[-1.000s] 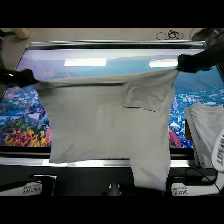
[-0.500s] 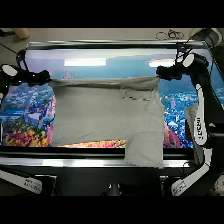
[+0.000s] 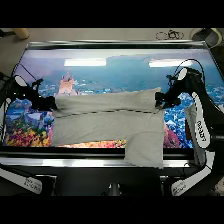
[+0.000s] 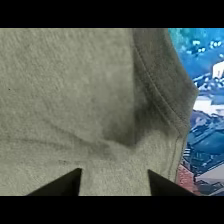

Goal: Fold the shirts.

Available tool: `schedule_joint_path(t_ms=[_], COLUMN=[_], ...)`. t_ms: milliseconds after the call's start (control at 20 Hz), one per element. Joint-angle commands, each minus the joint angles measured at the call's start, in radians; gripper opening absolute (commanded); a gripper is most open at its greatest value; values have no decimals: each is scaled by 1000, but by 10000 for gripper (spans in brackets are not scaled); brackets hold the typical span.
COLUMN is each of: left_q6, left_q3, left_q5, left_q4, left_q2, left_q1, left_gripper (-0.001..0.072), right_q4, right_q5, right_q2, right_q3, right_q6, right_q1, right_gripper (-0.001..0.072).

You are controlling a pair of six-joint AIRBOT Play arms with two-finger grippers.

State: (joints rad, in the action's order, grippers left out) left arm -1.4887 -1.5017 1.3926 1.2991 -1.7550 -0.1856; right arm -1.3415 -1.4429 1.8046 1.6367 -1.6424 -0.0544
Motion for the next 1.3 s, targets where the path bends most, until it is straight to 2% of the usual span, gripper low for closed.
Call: schedule_joint_path(t_ms=[0, 100, 150, 200, 350, 450, 700, 850, 900, 950, 1000, 1250], left_q6=[2, 6, 7, 10, 70, 76, 77, 75, 71, 68, 70, 79], left_q3=[-9, 12, 67, 166, 536, 708, 827, 846, 850, 850, 850, 848], left_q5=[68, 111, 111, 100, -2, -95, -257, -266, -266, -264, -265, -256], left_q4=[4, 3, 4, 3, 0, 0, -117, -133, -134, -133, -133, -133], left_q2=[47, 118, 164, 219, 387, 457, 465, 448, 442, 442, 446, 486], left_q1=[-19, -61, -80, -95, -116, -124, -124, -91, -84, -81, -81, -81], left_gripper=[437, 442, 483, 511, 511, 511, 511, 498, 362, 139, 28, 27], right_q4=[-3, -53, -51, -45, -27, -19, -21, -39, -39, -39, -39, 43], right_q5=[-68, -175, -190, -173, -43, 5, 7, -6, -1, 16, 46, 238], right_q2=[-61, -119, -156, -199, -352, -416, -439, -441, -451, -467, -487, -496], right_q3=[-22, -44, -95, -169, -430, -530, -566, -588, -630, -689, -761, -943], right_q6=[-6, 23, 33, 35, 66, 69, 74, 84, 104, 119, 125, 155], right_q1=[0, -21, -39, -56, -62, -62, -62, -62, -62, -62, -63, -62], right_gripper=[493, 492, 490, 489, 487, 487, 487, 491, 495, 499, 501, 492])
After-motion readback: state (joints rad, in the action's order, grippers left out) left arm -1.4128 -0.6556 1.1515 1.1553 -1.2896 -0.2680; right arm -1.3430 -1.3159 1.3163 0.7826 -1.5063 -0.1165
